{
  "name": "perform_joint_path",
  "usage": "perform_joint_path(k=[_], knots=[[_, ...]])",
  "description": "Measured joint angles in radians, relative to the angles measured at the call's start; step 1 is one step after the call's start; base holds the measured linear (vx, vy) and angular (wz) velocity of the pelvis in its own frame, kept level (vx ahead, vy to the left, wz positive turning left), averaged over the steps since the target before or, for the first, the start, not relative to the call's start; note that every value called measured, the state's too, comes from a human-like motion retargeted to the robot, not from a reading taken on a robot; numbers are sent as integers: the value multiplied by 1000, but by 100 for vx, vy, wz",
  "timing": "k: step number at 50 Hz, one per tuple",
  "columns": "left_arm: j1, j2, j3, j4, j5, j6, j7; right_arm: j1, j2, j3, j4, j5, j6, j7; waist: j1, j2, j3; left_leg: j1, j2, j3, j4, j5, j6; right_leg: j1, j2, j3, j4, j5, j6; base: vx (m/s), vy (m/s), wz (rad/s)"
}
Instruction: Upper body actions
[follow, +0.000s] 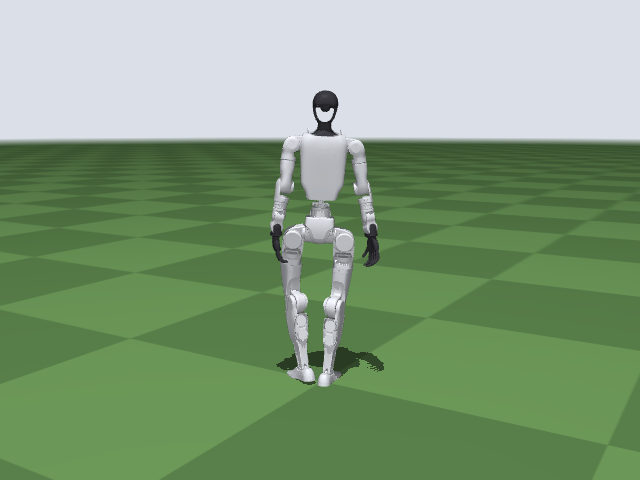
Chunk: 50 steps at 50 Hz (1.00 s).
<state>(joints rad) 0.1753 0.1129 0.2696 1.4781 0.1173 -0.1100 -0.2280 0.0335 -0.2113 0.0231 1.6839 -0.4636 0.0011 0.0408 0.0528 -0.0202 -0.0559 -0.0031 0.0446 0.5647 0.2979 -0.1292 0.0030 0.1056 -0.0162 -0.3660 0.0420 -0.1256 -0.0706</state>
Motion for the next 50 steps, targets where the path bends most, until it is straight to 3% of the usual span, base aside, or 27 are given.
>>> perform_joint_path(k=[3,5,7,8,10,13,18,22,25,28,32,38,42,45,48,50], knots=[[52,8,28,22,19,16,29,-86,34,33,-22,18,6,29,4,-34,5,-155,95,13,355,120,59,-8,-48,-5,5,-3,1,-23,-8,22],[67,24,18,46,14,28,40,-152,54,34,-53,63,-14,51,-9,-20,30,-310,215,2,677,177,206,-1,-40,-59,4,-2,3,-21,-15,102],[89,44,0,72,36,40,26,-234,76,43,-67,143,-34,76,45,-7,69,-475,313,-48,990,103,255,23,-9,-75,-6,7,-13,-11,-35,5],[102,56,-6,87,64,49,11,-284,92,40,-69,180,-34,87,80,-3,87,-535,404,-55,1137,58,256,36,19,-70,-7,1,-32,-2,-43,-73],[126,62,-23,113,144,74,-10,-379,131,-20,-97,212,-29,103,182,-6,131,-669,489,-62,1352,13,255,42,25,-26,8,1,-58,-10,-30,-133],[178,59,-68,136,252,75,-35,-539,190,-129,-175,290,-30,164,317,-42,234,-844,472,-23,1481,6,255,48,-41,58,59,-5,-75,-18,-14,-140],[268,35,-102,173,353,60,-75,-777,234,-122,-354,483,-51,259,415,-93,382,-995,416,102,1440,-18,255,72,-150,154,143,-32,-86,-10,-2,-73],[306,27,-76,218,366,80,-92,-895,224,-61,-468,483,-105,295,450,-131,418,-1019,390,169,1403,-17,255,71,-207,181,187,-51,-84,5,8,-20],[299,30,-51,222,323,104,-105,-956,195,-14,-506,448,-156,215,459,-135,424,-977,388,153,1398,-11,254,75,-199,177,187,-54,-86,-1,-7,14],[267,40,-41,222,289,102,-102,-967,181,-23,-532,416,-181,153,443,-123,383,-911,411,94,1404,-11,254,69,-157,147,162,-49,-90,2,-5,58],[241,46,-12,180,274,84,-92,-910,184,-47,-564,454,-190,197,389,-100,306,-761,416,15,1319,35,254,57,-99,105,133,-47,-88,7,6,69],[203,40,45,120,201,98,-72,-779,208,-89,-524,509,-153,240,243,-75,174,-423,232,-20,834,152,243,38,-71,8,92,-41,-52,7,16,85],[181,33,79,82,136,98,-52,-675,224,-101,-489,490,-138,242,164,-61,95,-200,56,-136,384,231,141,26,-44,-15,62,-39,-35,17,13,50],[148,38,83,53,102,93,-39,-603,216,-106,-475,475,-132,261,94,-23,46,-49,-2,-181,55,108,19,15,9,-58,44,-43,-25,12,8,69],[113,42,79,29,112,74,-27,-543,194,-129,-453,467,-109,272,84,16,23,13,-13,-157,-149,47,11,12,48,-90,28,-37,-13,17,11,25],[93,49,74,20,118,63,-1,-508,186,-147,-438,467,-101,277,65,26,12,18,-15,-179,-215,82,-9,8,57,-114,21,-35,-3,15,13,49]])
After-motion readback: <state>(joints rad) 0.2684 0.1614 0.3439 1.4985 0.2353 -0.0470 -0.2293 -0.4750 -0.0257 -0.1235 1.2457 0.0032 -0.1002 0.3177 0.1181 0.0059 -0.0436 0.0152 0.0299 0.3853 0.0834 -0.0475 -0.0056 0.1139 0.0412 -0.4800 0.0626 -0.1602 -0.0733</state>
